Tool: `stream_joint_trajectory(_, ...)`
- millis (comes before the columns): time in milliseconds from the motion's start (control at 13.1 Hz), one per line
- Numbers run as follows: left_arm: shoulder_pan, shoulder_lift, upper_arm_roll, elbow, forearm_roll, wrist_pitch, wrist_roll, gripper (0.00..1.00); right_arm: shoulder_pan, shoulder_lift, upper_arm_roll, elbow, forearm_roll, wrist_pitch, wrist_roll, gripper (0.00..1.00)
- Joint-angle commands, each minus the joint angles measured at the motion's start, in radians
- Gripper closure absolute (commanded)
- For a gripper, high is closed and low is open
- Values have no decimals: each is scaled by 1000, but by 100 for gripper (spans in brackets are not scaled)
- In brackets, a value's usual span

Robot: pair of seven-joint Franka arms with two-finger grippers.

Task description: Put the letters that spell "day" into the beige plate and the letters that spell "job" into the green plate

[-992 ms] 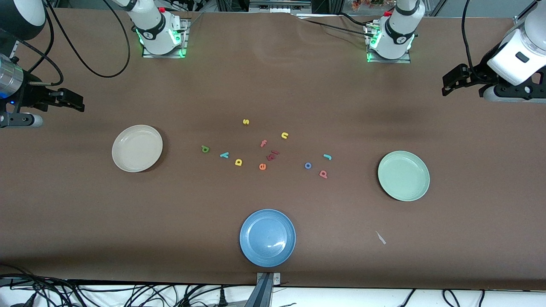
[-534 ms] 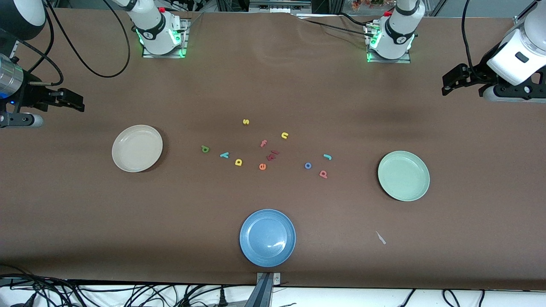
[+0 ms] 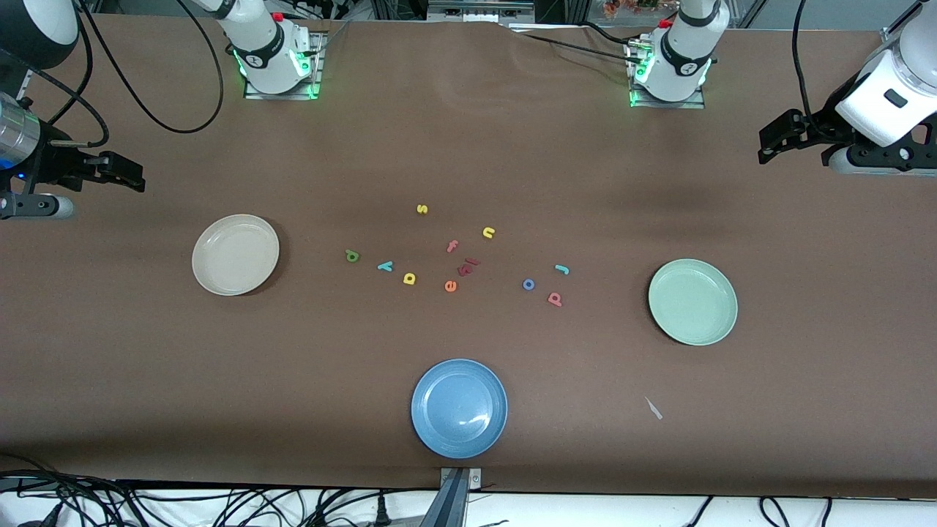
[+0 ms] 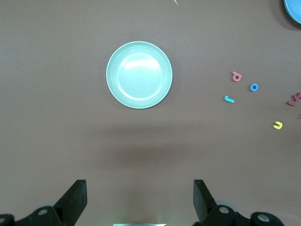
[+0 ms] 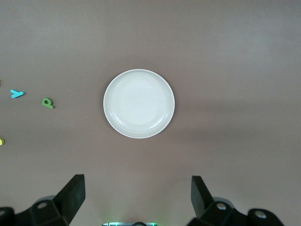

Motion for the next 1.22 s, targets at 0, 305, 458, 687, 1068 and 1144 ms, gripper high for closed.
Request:
stream_joint_trajectory(0, 0, 16, 1, 33, 7, -24, 0, 0, 2, 3, -1, 13, -4, -14, 5, 0)
stream_joint_trajectory(305, 0, 16, 1, 33, 7, -24, 0, 0, 2, 3, -1, 13, -4, -14, 7, 0)
stream_joint_trajectory(458, 0, 16, 1, 33, 7, -24, 0, 0, 2, 3, -1, 10, -3, -16, 7, 0)
stream_joint_trajectory(687, 0, 16, 1, 33, 7, -24, 0, 0, 5, 1, 9, 8, -3, -20, 1, 0)
stream_joint_trajectory(1068, 1, 16, 3, 33, 7, -24, 3, 0, 5, 3, 14, 7, -4, -22, -7, 0)
stream_joint_trajectory(1144, 0, 16, 3, 33, 7, -24, 4, 0, 6, 6, 14, 4, -6, -23, -12, 0)
